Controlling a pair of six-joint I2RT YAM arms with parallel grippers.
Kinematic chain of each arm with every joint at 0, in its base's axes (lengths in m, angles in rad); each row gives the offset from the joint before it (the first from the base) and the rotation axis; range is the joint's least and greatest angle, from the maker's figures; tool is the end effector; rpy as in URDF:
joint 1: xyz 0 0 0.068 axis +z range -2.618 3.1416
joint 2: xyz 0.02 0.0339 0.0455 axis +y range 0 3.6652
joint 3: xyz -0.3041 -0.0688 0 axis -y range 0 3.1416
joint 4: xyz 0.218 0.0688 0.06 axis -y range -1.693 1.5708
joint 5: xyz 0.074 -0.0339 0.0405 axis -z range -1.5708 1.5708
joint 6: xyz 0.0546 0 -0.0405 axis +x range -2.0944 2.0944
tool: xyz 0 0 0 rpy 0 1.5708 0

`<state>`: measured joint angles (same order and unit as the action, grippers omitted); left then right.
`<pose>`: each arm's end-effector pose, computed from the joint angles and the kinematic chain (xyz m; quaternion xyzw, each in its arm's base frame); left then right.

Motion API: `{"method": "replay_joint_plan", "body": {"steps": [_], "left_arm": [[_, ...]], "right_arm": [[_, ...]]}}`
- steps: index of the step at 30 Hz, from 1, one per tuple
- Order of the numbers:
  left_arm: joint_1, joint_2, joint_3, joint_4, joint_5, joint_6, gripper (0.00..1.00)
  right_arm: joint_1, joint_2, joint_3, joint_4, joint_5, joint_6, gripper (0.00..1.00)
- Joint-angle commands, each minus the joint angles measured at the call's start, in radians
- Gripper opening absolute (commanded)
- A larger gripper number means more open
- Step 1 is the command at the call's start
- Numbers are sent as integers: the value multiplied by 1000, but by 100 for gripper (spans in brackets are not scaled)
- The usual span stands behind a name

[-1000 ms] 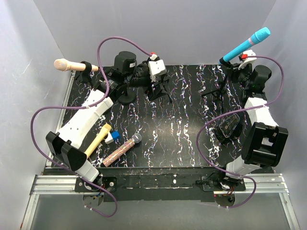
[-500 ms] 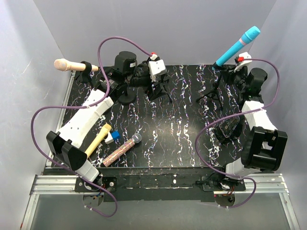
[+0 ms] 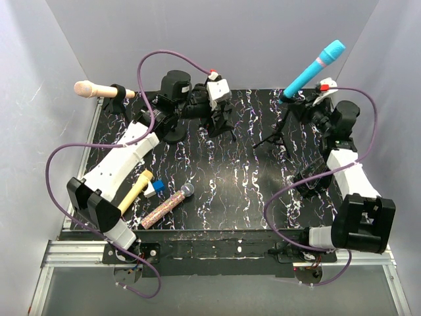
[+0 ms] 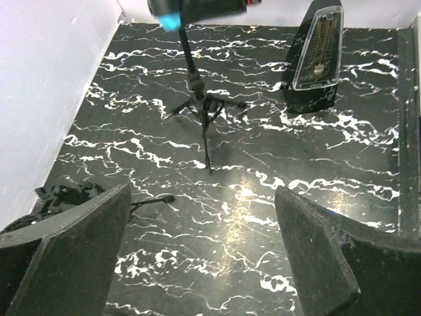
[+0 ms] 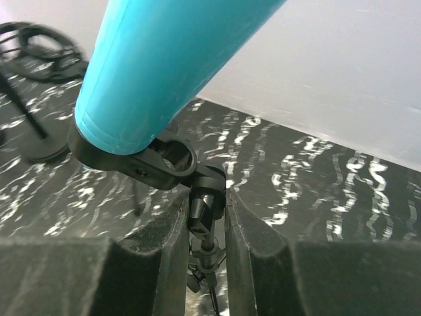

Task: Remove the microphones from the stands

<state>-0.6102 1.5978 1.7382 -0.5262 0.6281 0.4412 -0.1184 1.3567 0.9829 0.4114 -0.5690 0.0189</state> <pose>0.2645 -0.2241 0.4629 0.5451 0.5959 -0.3002 0.5076 0.3015 -0.0062 0.3914 -0.1560 0.6781 0.1601 0.7001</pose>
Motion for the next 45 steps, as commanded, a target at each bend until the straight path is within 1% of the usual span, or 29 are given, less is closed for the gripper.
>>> {"method": "replay_joint_plan", "body": {"steps": [1, 5, 9, 12, 17, 21, 24, 26, 29, 33, 37, 38, 39, 41, 42, 43, 45], "left_arm": [[-23, 7, 6, 71, -19, -130, 91], [-40, -1, -25, 139, -65, -220, 96], [-62, -12, -60, 189, -84, -246, 98], [-85, -18, -83, 221, -123, -256, 98], [-106, -15, -91, 253, -148, -275, 98], [-112, -6, -92, 279, -179, -277, 96], [-114, 1, -107, 308, -183, -271, 94], [-114, 4, -121, 331, -191, -265, 92], [-114, 10, -117, 334, -203, -256, 85], [-115, 22, -97, 321, -163, -249, 79], [-115, 39, -77, 301, -101, -260, 63], [-115, 45, -68, 290, -81, -265, 58], [-114, 50, -59, 276, -59, -263, 53], [-114, 59, -45, 252, -30, -272, 44], [-112, 59, -40, 247, -31, -277, 35], [-111, 60, -39, 241, -34, -282, 23], [-105, 65, -29, 230, -28, -283, 6]], "right_arm": [[114, -111, -49, 104, -55, 7, 1], [221, -174, -110, 89, -28, -2, 1], [307, -235, -150, 49, 21, 4, 1], [387, -281, -179, 17, 82, -16, 1], [499, -329, -210, -32, 179, -16, 1], [551, -341, -219, -71, 253, -4, 1], [571, -343, -228, -79, 244, -4, 1], [586, -344, -240, -74, 239, -17, 1], [592, -340, -248, -75, 233, -16, 1], [599, -331, -266, -63, 235, -16, 1], [611, -327, -288, -57, 242, -10, 1], [612, -326, -293, -60, 247, -4, 6], [614, -324, -296, -63, 247, 6, 23], [615, -318, -305, -60, 254, 22, 53], [614, -311, -312, -51, 251, 23, 60], [612, -306, -319, -42, 239, 23, 62], [612, -294, -322, -28, 221, 24, 63]]}}
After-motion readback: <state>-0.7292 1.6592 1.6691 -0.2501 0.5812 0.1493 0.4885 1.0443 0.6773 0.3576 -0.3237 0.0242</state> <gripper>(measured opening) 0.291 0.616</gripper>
